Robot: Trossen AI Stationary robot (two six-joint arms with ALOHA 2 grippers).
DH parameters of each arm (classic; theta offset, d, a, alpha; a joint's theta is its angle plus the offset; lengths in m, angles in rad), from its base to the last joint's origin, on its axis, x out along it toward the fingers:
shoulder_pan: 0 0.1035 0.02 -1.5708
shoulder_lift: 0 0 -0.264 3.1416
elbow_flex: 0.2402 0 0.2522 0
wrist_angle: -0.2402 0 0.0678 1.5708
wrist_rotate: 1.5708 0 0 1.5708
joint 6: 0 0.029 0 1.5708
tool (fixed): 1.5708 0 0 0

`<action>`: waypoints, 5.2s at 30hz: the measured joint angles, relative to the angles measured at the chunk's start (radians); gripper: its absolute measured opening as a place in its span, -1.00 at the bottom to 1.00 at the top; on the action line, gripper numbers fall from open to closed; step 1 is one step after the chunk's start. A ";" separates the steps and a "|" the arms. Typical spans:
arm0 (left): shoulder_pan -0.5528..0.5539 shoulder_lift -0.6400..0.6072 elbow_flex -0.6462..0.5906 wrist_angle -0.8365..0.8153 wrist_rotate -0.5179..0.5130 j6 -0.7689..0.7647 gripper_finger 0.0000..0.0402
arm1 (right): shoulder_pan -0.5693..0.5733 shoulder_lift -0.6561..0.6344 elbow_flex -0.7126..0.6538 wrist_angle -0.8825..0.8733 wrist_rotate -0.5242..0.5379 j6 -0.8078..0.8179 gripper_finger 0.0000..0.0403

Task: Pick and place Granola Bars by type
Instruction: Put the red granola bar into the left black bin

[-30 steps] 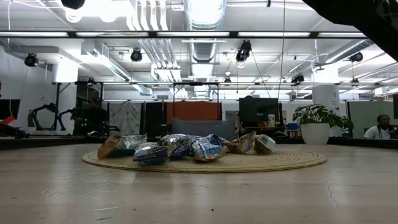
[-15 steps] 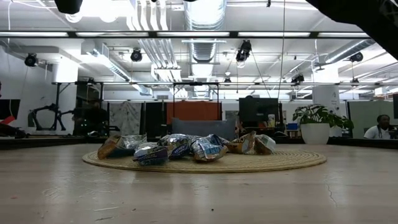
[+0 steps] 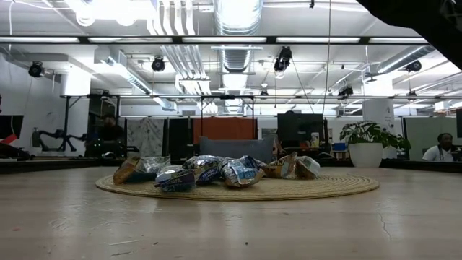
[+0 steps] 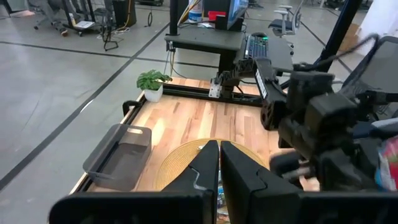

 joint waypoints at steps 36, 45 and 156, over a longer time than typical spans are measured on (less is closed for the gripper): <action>0.000 0.026 -0.011 0.073 0.166 0.031 -1.00 | -0.074 -0.092 0.004 -0.306 -0.042 0.011 -0.77; 0.000 0.042 -0.010 0.113 0.164 0.053 -1.00 | -0.142 -0.227 0.004 -0.675 -0.032 -0.166 -0.77; -0.010 0.170 -0.008 -0.190 0.440 0.018 -0.84 | -0.241 -0.473 0.004 -1.225 0.001 -0.271 0.12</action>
